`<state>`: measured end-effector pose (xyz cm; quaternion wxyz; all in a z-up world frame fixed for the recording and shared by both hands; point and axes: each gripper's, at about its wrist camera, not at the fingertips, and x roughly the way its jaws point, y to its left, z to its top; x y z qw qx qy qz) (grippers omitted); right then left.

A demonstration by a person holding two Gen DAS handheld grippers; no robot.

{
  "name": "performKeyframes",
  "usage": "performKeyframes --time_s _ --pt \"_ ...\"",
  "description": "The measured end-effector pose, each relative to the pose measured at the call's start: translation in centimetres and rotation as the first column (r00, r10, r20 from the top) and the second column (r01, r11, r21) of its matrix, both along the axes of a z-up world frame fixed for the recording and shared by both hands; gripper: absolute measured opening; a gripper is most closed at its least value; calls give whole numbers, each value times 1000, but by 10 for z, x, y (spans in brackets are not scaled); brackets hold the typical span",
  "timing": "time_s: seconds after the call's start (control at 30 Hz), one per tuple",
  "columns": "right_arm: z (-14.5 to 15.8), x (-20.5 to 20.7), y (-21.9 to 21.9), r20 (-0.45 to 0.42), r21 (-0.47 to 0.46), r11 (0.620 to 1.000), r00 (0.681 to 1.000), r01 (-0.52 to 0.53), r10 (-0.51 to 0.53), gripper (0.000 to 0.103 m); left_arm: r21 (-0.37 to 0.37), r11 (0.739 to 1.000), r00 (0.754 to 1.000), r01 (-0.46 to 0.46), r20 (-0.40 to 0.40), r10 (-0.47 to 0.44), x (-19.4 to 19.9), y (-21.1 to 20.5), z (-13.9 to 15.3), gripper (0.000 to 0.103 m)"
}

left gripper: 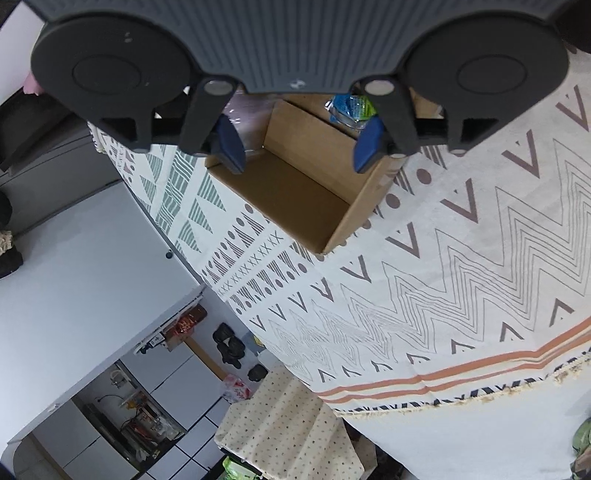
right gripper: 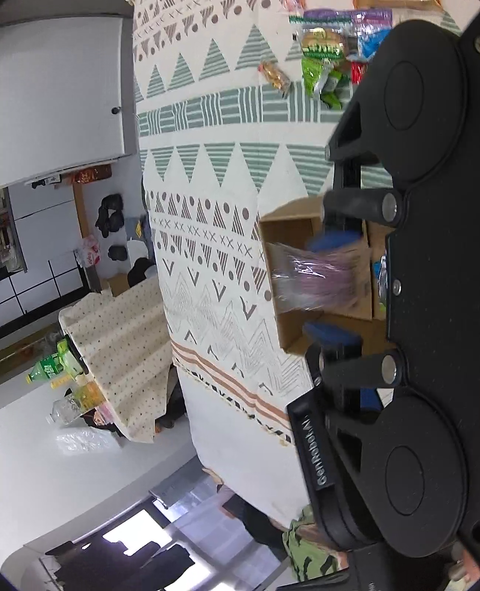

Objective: Organize snacks
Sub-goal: 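Carry both snacks over the box and open both grippers to drop them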

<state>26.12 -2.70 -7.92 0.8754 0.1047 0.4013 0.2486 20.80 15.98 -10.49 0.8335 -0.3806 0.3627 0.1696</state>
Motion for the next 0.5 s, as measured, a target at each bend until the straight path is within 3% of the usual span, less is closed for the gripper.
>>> performKeyframes --time_s 0.23,0.33,0.5 --pt "2 -10 -48 -14 -27 994 994 105 -106 58 32 997 998 66 -4 -66 7 -18 1 90" --pt "4 -19 -78 -3 -27 986 986 165 -165 65 36 993 993 114 -26 -114 11 -30 0 93" --pt "0 -32 -122 -4 -49 966 967 255 -255 66 63 978 980 197 -38 -195 13 -53 1 95"
